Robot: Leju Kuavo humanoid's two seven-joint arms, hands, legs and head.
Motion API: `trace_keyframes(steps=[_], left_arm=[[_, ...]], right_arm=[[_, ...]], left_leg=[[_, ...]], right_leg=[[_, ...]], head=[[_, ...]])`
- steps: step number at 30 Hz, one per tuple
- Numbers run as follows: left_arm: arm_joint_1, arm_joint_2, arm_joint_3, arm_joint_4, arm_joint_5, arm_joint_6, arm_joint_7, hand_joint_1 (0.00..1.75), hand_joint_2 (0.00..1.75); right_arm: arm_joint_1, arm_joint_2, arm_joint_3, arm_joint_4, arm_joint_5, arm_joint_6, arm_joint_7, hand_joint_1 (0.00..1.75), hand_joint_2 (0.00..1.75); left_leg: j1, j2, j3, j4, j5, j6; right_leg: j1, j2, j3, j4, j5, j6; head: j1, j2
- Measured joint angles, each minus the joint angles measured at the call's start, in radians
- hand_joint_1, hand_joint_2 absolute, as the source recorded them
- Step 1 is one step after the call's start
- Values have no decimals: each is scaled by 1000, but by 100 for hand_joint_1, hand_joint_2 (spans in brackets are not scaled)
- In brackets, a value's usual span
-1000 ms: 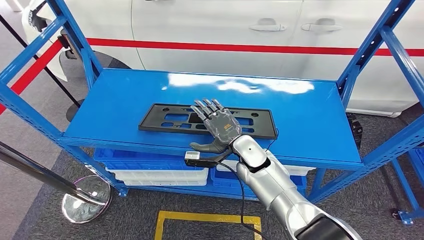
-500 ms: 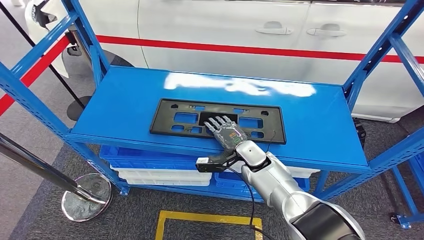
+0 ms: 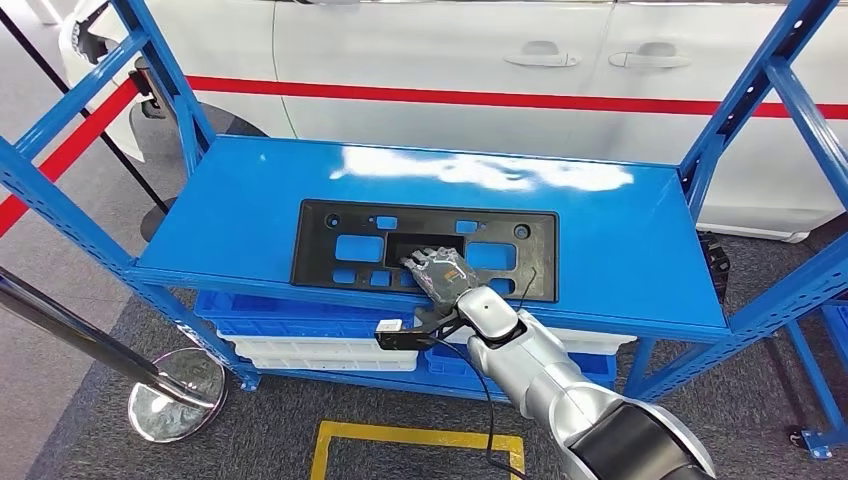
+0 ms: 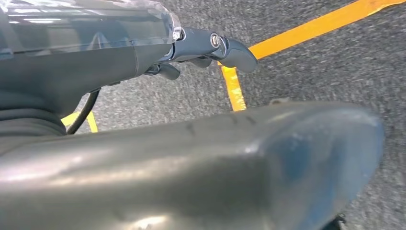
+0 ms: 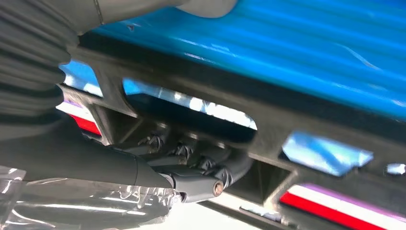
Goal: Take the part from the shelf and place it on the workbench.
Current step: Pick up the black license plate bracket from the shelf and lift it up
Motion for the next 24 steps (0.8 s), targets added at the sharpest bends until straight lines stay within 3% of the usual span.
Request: trace_keyframes(steps=[2,6,8,10,11,12,13,15,17,21,22,24], left_arm=[[-1,0,0,0,2,1,-5,0,0],[5,0,0,0,5,3,-11,0,0],[6,0,0,0,6,4,-11,0,0],[7,0,0,0,6,4,-11,0,0],[8,0,0,0,6,4,-11,0,0],[9,0,0,0,6,3,-11,0,0],[10,0,0,0,6,4,-11,0,0],[11,0,0,0,6,3,-12,0,0],[10,0,0,0,6,3,-12,0,0],[8,0,0,0,7,5,-12,0,0],[8,0,0,0,8,5,-12,0,0],[7,0,0,0,10,7,-13,0,0]], right_arm=[[2,0,-10,-17,-7,-9,-16,175,175],[17,-7,-25,-89,-7,-4,-30,175,175],[17,-12,-33,-124,-7,-1,-32,175,175],[15,-16,-39,-150,-7,4,-33,175,175],[16,-19,-41,-159,-7,7,-32,175,175],[18,-21,-42,-168,-6,8,-32,175,175],[20,-23,-43,-175,-5,8,-32,175,175],[21,-26,-44,-198,-2,5,-33,175,175],[26,-30,-46,-235,3,5,-35,175,175],[52,-43,-48,-325,9,5,-43,175,175],[57,-46,-48,-348,7,4,-47,175,175],[65,-51,-48,-395,-4,-4,-58,175,175]], left_leg=[[-3,1,53,-106,29,11],[-5,3,49,-126,47,38],[-3,7,46,-132,60,51],[-5,9,39,-132,65,58],[-6,8,37,-131,66,59],[-6,7,36,-130,66,59],[-6,5,36,-128,65,58],[-6,3,36,-122,61,52],[-9,3,33,-114,56,43],[-11,3,29,-110,49,22],[-9,3,22,-94,37,16],[-6,3,-20,-1,-15,6]], right_leg=[[4,1,-2,3,3,10],[3,5,-15,6,7,35],[1,8,-46,70,-37,42],[0,9,-103,205,-110,47],[0,9,-126,262,-131,49],[0,9,-136,289,-135,49],[0,9,-126,275,-118,48],[1,9,-62,148,-56,42],[5,10,-9,37,-19,33],[7,10,1,9,-16,13],[4,10,2,6,-15,7],[1,10,5,2,-14,-2]], head=[[0,0],[0,0],[0,0],[0,0],[0,0],[0,0],[0,0],[0,0],[0,0],[0,0],[0,0],[0,0]])
